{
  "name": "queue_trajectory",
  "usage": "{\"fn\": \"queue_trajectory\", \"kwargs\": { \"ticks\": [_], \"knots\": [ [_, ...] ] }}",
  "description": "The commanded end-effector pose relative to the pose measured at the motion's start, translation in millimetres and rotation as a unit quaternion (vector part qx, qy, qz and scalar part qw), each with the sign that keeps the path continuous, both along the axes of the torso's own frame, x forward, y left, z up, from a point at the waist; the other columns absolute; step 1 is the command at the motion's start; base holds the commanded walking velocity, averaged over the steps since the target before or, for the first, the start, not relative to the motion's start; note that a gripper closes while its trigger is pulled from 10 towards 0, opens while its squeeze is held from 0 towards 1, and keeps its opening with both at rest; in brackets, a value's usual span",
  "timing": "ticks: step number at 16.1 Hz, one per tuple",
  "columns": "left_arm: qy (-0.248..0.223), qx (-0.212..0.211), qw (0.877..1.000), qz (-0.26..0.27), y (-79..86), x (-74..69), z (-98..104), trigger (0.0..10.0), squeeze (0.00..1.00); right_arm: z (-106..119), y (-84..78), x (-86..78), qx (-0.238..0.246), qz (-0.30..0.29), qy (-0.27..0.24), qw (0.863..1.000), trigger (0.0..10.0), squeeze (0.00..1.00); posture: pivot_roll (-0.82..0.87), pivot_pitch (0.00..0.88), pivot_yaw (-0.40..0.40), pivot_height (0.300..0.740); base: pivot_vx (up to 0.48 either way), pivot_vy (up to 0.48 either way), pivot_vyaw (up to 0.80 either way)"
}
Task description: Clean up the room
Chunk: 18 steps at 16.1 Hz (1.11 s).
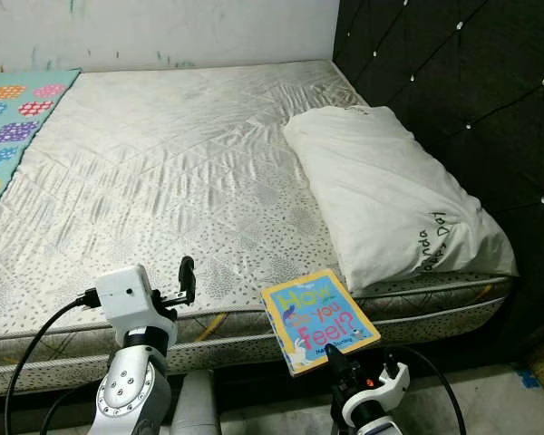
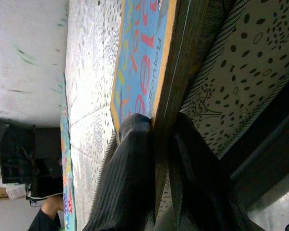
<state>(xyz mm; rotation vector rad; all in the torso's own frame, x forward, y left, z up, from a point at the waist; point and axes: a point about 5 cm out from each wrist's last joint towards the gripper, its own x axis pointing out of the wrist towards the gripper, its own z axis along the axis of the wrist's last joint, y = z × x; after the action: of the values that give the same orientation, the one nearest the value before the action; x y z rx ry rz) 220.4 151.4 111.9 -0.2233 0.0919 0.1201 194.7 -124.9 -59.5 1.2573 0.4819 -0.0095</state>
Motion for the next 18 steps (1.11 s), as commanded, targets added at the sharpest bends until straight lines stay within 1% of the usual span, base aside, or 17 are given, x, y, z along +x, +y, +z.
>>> {"fn": "queue_trajectory", "kwargs": {
  "ticks": [1, 18],
  "knots": [
    [-0.007, -0.013, 1.000, 0.007, -3.7, -0.8, 3.3, 10.0, 0.00, 164.3, 172.0, 122.6, 0.035, 0.125, -0.108, 0.986, 10.0, 0.00, 0.26, 0.000, 0.000, 0.587, 0.000, 0.000, 0.00],
    [-0.007, -0.013, 1.000, 0.007, -3.7, -0.8, 3.3, 10.0, 0.00, 164.3, 172.0, 122.6, 0.035, 0.125, -0.108, 0.986, 10.0, 0.00, 0.26, 0.000, 0.000, 0.587, 0.000, 0.000, 0.00]
  ]
}}
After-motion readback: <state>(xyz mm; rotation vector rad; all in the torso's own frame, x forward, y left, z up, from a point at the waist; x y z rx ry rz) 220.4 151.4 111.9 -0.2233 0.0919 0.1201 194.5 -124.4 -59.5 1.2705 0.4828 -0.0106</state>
